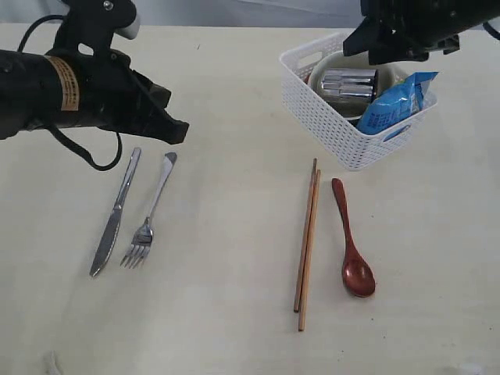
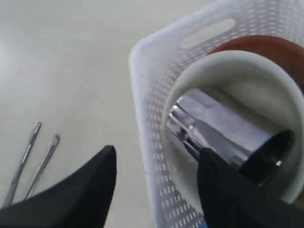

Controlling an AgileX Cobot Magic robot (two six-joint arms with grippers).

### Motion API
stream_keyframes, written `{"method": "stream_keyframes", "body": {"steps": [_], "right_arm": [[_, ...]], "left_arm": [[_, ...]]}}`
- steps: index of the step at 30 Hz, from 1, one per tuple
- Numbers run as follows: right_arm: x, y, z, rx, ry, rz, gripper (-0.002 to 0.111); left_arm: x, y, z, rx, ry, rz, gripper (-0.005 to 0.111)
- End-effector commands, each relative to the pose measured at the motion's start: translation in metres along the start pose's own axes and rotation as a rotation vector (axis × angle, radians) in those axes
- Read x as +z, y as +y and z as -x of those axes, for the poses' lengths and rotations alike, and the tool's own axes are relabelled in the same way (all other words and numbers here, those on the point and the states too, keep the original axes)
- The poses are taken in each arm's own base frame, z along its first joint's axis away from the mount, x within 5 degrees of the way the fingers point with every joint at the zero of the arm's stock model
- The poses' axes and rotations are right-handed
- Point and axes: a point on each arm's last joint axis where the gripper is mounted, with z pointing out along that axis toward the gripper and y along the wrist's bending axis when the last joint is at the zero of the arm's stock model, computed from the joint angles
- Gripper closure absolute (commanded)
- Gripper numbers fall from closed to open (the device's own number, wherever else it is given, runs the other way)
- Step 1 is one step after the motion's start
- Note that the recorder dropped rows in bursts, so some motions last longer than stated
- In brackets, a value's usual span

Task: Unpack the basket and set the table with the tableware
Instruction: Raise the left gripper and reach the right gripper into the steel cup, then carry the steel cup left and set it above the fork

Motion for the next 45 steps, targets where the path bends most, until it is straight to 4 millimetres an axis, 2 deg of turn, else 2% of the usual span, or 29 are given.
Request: {"method": "stream_keyframes", "body": {"steps": [1,13,35,37,38,41,42,43,45], "right_arm": [[0.0,-0.011,-0.001,0.107,0.0,-0.107,0.058],[0.009,-0.002,-0.001,0.108,0.001,-0.161,0.058],[0.045,-0.026,-0.008,0.201,0.025,-0.179,0.058],[0.045,-0.025,-0.007,0.209,0.012,-0.169,0.064],[0.045,-0.025,-0.007,0.213,0.008,-0.167,0.074],[0.045,-0.025,-0.007,0.213,0.007,-0.168,0.092],[0.045,-0.025,-0.007,0.213,0.007,-0.168,0.104],[0.045,-0.025,-0.007,0.213,0.007,-0.168,0.109],[0.042,-0.023,-0.005,0.208,-0.003,-0.166,0.109]], "left_arm": [[0.0,-0.001,-0.001,-0.009,0.009,-0.001,0.107],[0.0,-0.001,-0.001,-0.011,0.009,-0.001,0.107],[0.0,-0.001,-0.002,-0.01,0.016,0.002,0.107],[0.0,-0.001,-0.002,-0.01,0.016,0.002,0.107],[0.0,-0.001,-0.002,-0.008,0.018,0.002,0.107],[0.0,-0.001,-0.002,-0.008,0.018,0.002,0.107],[0.0,-0.001,-0.002,-0.008,0.018,0.002,0.107],[0.0,-0.001,-0.002,-0.008,0.018,0.002,0.107],[0.0,-0.001,-0.003,-0.008,0.023,0.004,0.107]]}}
